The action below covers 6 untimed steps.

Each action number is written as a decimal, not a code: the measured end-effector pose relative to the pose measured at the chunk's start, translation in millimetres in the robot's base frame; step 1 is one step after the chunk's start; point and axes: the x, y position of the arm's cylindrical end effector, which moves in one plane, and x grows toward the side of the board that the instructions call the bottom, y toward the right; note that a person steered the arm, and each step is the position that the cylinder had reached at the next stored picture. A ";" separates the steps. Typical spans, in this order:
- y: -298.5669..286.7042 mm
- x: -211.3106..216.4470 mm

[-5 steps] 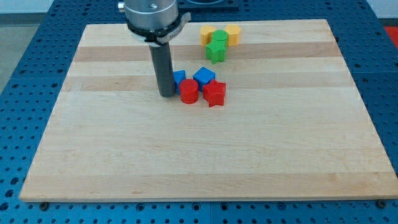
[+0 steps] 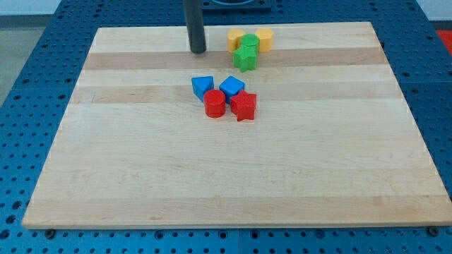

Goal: Point your arm at the yellow heart

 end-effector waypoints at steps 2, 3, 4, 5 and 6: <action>33.5 -56.9; 66.6 -56.9; 81.8 -56.7; 81.8 -45.0; 80.5 -20.9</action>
